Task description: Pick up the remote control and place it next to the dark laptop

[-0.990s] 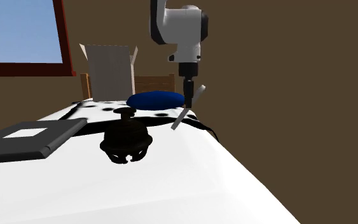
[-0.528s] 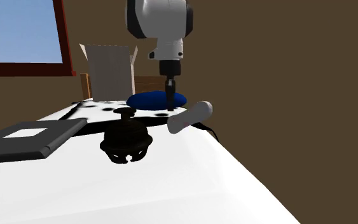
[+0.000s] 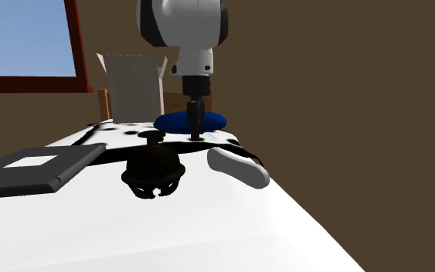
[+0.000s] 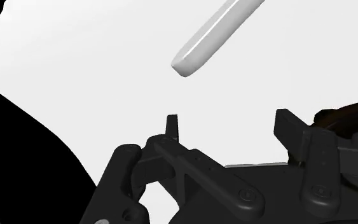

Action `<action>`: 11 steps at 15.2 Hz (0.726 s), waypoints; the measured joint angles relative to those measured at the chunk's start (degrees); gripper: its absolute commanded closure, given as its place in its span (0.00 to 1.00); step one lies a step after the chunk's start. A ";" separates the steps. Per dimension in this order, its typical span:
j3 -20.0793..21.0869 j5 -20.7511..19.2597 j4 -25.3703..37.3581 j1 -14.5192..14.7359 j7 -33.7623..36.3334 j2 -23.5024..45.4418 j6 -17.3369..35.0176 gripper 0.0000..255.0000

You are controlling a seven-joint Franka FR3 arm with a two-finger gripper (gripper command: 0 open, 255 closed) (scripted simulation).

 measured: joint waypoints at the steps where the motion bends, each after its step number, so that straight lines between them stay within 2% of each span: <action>1: -0.90 -0.30 -1.26 -0.12 3.64 -0.91 0.61 0.00; 5: -4.14 -2.74 -8.68 -0.10 21.68 -5.79 4.86 0.00; 8: -5.35 -7.32 -16.26 -0.48 38.10 -12.03 8.43 0.00; 11: -5.46 -7.69 -19.27 -0.91 43.01 -12.49 11.28 0.00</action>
